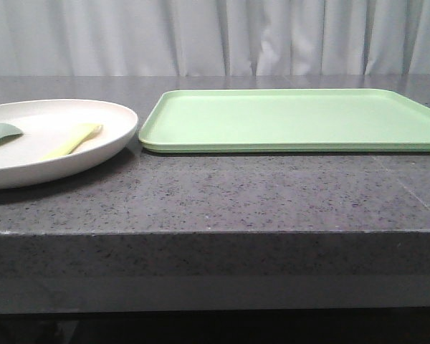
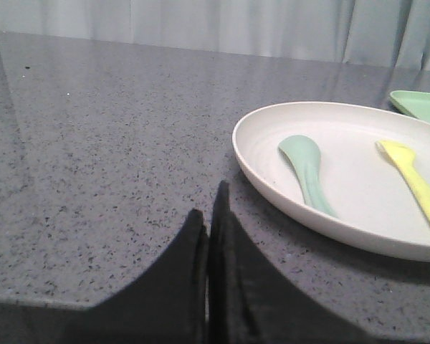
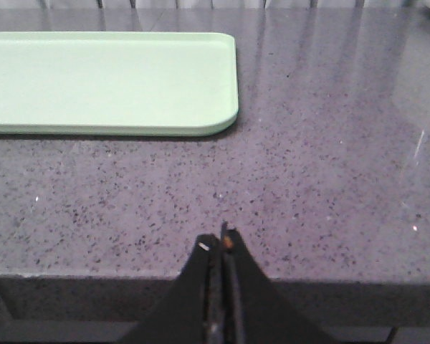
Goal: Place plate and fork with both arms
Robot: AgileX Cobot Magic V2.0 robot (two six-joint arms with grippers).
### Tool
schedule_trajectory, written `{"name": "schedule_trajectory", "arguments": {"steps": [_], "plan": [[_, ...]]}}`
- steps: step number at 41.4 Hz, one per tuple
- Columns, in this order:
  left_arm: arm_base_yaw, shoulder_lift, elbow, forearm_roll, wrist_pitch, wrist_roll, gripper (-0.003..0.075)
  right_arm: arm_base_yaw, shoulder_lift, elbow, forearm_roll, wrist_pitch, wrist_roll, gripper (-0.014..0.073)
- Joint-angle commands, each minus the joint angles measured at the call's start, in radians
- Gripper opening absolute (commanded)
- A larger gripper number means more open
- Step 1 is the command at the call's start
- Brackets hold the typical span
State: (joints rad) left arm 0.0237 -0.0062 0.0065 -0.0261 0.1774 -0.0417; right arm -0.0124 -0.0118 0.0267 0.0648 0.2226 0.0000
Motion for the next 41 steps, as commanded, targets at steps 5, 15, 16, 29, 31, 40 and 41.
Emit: {"name": "schedule_trajectory", "arguments": {"steps": [5,15,16,29,31,40,41], "plan": [[0.000,-0.021,0.002,-0.015,-0.168,-0.012,-0.0018,-0.004,-0.018,-0.003,-0.004,-0.179,-0.005,-0.0067],[0.000,-0.021,-0.004,-0.075,-0.325,-0.012,-0.0018,-0.004,-0.017,-0.063,-0.004,-0.160,-0.005,-0.0067],[0.000,-0.021,-0.008,-0.075,-0.336,-0.012,-0.0018,-0.004,-0.017,-0.077,-0.004,-0.158,-0.005,-0.0067],[0.000,0.096,-0.244,-0.038,-0.229,-0.012,-0.0018,-0.004,0.103,-0.371,-0.004,0.051,0.000,-0.0058],[0.000,0.154,-0.296,-0.008,-0.192,-0.012,-0.0018,-0.004,0.162,-0.423,-0.003,0.087,0.000,-0.0058],[0.000,0.463,-0.484,0.080,-0.083,-0.012,-0.0018,-0.004,0.450,-0.590,0.009,0.108,0.000,-0.0058],[0.000,0.485,-0.497,0.080,-0.084,-0.012,-0.0018,-0.004,0.479,-0.596,0.009,0.104,0.000,-0.0058]]}}
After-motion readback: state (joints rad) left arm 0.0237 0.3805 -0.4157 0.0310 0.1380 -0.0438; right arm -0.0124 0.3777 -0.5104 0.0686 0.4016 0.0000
